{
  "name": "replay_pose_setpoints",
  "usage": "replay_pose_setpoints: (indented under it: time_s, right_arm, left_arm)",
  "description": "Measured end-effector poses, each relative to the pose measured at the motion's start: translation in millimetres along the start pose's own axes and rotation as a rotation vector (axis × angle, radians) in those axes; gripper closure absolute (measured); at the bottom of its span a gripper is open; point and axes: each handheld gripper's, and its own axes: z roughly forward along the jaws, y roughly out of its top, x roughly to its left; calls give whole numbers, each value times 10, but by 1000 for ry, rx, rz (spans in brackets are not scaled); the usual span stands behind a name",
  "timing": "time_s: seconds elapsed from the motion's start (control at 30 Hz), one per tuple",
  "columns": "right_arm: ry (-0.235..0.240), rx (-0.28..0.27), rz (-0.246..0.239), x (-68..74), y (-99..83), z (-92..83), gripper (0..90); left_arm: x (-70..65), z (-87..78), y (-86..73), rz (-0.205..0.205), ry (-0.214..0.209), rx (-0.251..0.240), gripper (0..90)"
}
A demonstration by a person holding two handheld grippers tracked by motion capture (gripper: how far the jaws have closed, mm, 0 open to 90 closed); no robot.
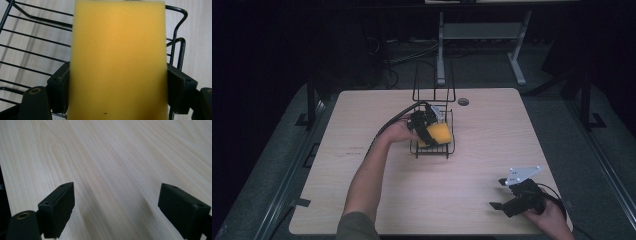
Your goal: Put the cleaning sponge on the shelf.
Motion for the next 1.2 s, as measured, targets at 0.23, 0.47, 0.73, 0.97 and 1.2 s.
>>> replay_pose_setpoints:
  time_s: [0.23, 0.47, 0.73, 0.97, 1.2]
  right_arm:
    - [1, -2, 1, 1, -1, -1, 136]
    - [1, 3, -1, 0, -1, 1, 136]
    - [1, 1, -4, 0, -1, 1, 136]
    - [2, 0, -6, 2, 1, -1, 136]
    - [3, 7, -4, 14, 7, -8, 135]
  left_arm:
    - [8, 3, -5, 0, 2, 3, 212]
    - [16, 4, -10, -9, 4, -2, 206]
    - [10, -32, -8, -14, 13, -22, 192]
    - [18, -128, -8, -15, 17, -30, 186]
    - [1, -202, -9, -6, 20, -36, 185]
